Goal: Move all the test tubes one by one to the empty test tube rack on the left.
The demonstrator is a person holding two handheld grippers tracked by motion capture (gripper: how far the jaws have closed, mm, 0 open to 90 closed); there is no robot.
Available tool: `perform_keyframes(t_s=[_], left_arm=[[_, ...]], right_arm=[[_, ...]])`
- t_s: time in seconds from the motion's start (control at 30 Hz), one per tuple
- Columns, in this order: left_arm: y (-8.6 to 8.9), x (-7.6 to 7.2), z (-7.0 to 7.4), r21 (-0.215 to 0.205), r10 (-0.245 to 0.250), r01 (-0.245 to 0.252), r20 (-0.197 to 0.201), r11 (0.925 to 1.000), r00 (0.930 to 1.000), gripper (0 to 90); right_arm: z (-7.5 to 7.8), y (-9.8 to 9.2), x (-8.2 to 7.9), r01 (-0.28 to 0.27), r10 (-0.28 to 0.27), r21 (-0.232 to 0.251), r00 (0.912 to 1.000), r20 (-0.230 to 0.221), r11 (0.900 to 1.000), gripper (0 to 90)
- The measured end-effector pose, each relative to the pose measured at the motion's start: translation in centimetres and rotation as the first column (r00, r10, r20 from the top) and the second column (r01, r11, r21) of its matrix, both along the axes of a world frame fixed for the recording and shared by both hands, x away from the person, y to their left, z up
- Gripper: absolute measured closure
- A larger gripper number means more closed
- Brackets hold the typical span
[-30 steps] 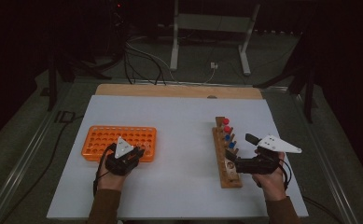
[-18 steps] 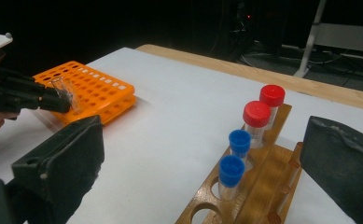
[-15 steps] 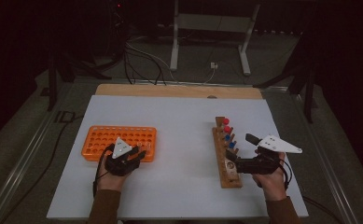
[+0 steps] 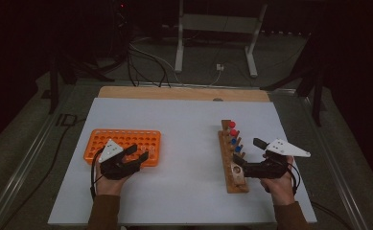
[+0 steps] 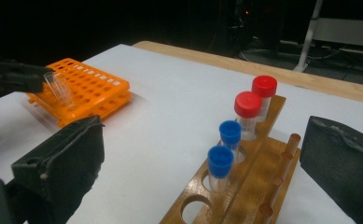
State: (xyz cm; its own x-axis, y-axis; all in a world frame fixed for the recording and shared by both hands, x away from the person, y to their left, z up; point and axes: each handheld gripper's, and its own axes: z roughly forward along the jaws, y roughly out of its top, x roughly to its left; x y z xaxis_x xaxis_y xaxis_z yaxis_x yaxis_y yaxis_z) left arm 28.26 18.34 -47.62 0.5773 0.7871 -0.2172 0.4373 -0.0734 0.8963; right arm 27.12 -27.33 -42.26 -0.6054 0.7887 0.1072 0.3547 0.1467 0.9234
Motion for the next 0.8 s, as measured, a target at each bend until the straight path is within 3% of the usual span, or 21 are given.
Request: perform_keyframes(t_s=[0.13, 0.27, 0.37, 0.53, 0.6, 0.67, 0.8], left_arm=[[-0.1, 0.0, 0.4, -0.026, 0.012, -0.012, -0.002, 0.9996, 0.9999, 26.1], [-0.5, -0.2, 1.2, 0.014, 0.062, -0.062, 0.019, 0.9980, 0.9979, 10.3], [-0.9, -0.3, 1.7, 0.019, 0.071, -0.072, 0.036, 0.9972, 0.9968, 1.6], [-1.2, -0.4, 2.1, 0.016, 0.079, -0.080, 0.045, 0.9967, 0.9959, 0.6], [-1.3, -0.4, 2.2, 0.012, 0.079, -0.080, 0.047, 0.9967, 0.9957, 0.5], [-1.3, -0.4, 2.3, 0.007, 0.085, -0.086, 0.050, 0.9963, 0.9951, 0.6], [-1.1, -0.5, 2.4, -0.006, 0.097, -0.097, 0.048, 0.9952, 0.9941, 0.6]], right_arm=[[-0.5, -0.1, 0.3, -0.005, 0.004, -0.008, 0.9998, -0.017, 1.000, 0.2], [-1.1, -0.3, 0.6, -0.027, 0.026, -0.012, 0.9977, -0.062, 1.000, 1.0], [-1.5, -0.3, 0.8, -0.037, 0.036, -0.018, 0.9961, -0.081, 0.999, 6.1], [-2.3, 0.0, 1.2, -0.022, 0.017, -0.062, 0.9962, -0.086, 0.998, 25.2], [-2.7, 0.3, 1.4, -0.006, -0.004, -0.109, 0.9960, -0.089, 0.994, 38.6], [-3.0, 0.6, 1.6, 0.010, -0.022, -0.145, 0.9963, -0.083, 0.989, 46.2], [-3.2, 1.2, 1.8, 0.024, -0.037, -0.159, 0.9961, -0.080, 0.987, 59.8]])
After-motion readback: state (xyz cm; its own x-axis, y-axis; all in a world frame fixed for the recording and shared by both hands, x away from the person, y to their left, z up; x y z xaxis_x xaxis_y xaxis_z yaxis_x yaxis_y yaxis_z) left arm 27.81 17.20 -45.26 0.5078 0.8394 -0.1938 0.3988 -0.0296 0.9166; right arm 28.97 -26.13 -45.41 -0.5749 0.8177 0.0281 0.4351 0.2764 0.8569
